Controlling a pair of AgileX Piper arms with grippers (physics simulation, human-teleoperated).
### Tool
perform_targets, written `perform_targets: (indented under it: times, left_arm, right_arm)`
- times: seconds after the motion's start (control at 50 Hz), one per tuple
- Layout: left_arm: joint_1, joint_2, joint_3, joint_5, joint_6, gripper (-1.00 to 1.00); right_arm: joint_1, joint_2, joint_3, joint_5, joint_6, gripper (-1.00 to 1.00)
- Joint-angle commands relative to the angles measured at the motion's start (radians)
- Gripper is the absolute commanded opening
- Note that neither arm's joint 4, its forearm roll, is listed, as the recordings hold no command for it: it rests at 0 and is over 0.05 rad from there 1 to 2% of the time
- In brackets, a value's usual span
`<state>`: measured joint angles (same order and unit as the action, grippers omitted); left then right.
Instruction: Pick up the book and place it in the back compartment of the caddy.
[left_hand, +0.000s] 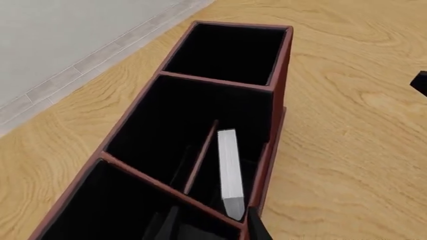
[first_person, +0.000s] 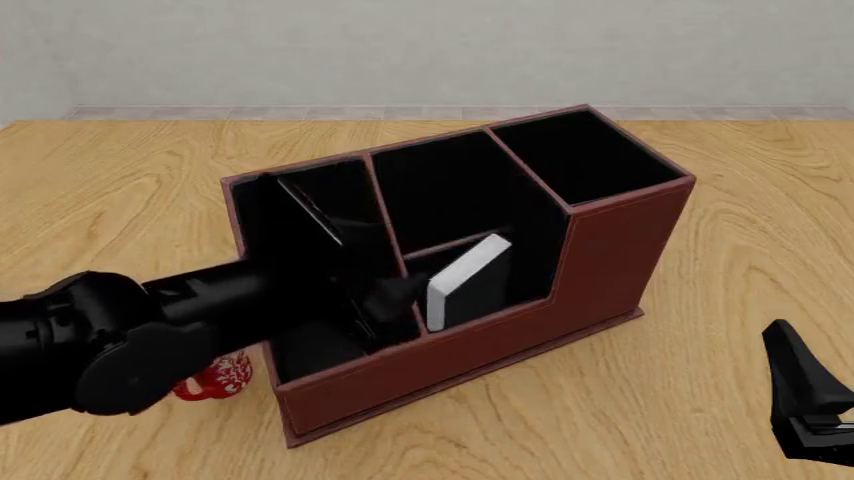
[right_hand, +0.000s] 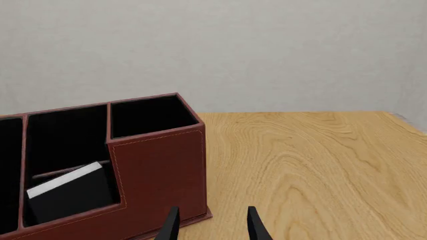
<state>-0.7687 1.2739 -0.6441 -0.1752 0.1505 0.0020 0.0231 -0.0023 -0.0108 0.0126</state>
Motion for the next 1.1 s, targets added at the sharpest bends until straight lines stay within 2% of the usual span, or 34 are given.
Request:
perform_targets:
  times: [0.02,0.12,0.44,0.64,0.76,0.88,0.94,0.98,1.1]
  left_arm:
    - [0.025,-0.111,0.06,0.019,0.006,1.0]
    - [0.038,-0.176,0.104,0.016,0.021,1.0]
    - [0.105,-0.396,0.104,0.157,0.007,1.0]
    - [0.146,-0.499,0.14,0.202,-0.001,1.0]
    - [0.175,-0.552,0.177,0.224,0.016,1.0]
    - [0.204,-0.601,0.188,0.268,0.048,1.0]
    - [0.215,-0.622,0.184,0.297,0.043,1.0]
    - [0.248,-0.664,0.169,0.336,0.014,1.0]
    - [0.277,-0.732,0.175,0.391,0.027,1.0]
  right_arm:
    - [0.0,-0.001,0.0,0.0,-0.001,1.0]
    - [0.0,0.0,0.0,0.0,0.0,1.0]
    - [0.0,0.0,0.0,0.0,0.0,1.0]
    - [0.0,0.0,0.0,0.0,0.0,1.0]
    - [0.0,0.0,0.0,0.0,0.0,1.0]
    - [0.0,0.0,0.0,0.0,0.0,1.0]
    - [0.0,0.0,0.0,0.0,0.0,1.0]
    - [0.0,0.0,0.0,0.0,0.0,1.0]
    - [0.0,0.0,0.0,0.0,0.0,1.0]
